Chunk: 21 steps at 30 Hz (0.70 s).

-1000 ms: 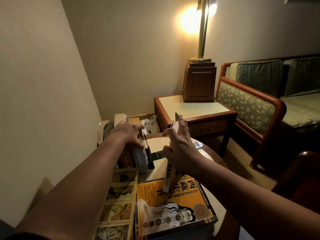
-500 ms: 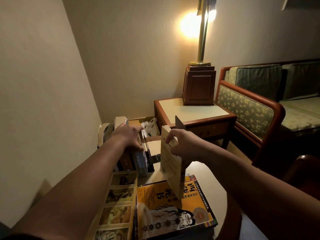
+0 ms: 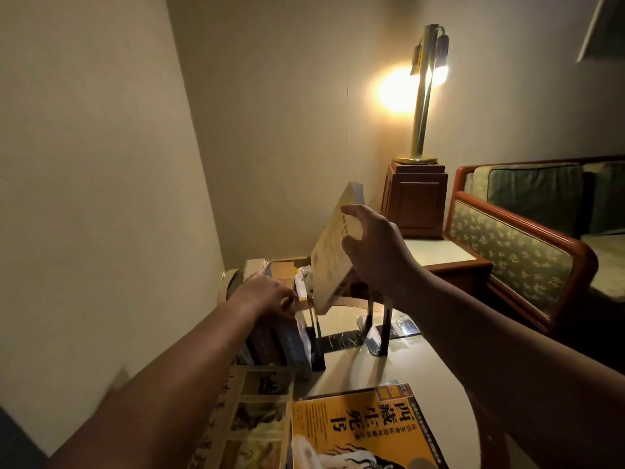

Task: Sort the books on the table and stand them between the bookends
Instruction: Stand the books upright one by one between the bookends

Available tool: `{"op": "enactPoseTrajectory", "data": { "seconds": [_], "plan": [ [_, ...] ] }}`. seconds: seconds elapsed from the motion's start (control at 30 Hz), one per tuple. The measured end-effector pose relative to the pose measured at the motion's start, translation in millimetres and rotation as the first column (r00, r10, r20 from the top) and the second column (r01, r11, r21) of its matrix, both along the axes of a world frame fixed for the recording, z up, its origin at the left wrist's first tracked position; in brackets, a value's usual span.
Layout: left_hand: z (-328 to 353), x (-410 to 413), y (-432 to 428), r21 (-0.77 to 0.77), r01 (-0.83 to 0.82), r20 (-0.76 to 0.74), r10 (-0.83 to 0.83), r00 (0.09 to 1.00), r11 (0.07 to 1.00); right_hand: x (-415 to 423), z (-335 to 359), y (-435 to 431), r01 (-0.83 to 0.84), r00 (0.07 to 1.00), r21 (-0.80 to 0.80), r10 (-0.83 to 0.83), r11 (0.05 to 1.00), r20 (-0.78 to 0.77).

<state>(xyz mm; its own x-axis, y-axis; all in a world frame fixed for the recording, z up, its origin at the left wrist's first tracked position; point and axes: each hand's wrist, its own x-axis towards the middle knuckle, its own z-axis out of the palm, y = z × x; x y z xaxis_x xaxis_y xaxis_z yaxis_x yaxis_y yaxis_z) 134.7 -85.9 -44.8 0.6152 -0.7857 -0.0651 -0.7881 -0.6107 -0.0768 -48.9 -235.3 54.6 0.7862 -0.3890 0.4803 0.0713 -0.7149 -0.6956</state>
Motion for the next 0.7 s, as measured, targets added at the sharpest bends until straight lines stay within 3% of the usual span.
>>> {"op": "enactPoseTrajectory", "data": {
  "seconds": [0.1,0.3,0.53,0.7],
  "plan": [
    [-10.7,1.5,5.7,-0.182,-0.05,-0.067,0.038,0.997,0.982,15.9,15.1,9.9,0.009,0.997,-0.015,-0.008,1.0,0.076],
    [-11.2,-0.5,5.6,-0.192,-0.016,0.012,0.018,1.0,0.981,47.0,15.6,30.1,0.019,0.995,-0.082,-0.011,0.996,0.096],
    [-19.4,0.8,6.2,-0.273,-0.048,-0.018,0.045,0.999,0.961,68.5,-30.2,26.8,-0.032,0.997,-0.175,0.018,0.984,-0.079],
    [-14.7,0.0,5.8,-0.242,-0.057,-0.007,0.057,0.998,0.969,73.6,-56.1,26.6,-0.069,0.98,-0.219,0.025,0.973,-0.2]
  ]
}}
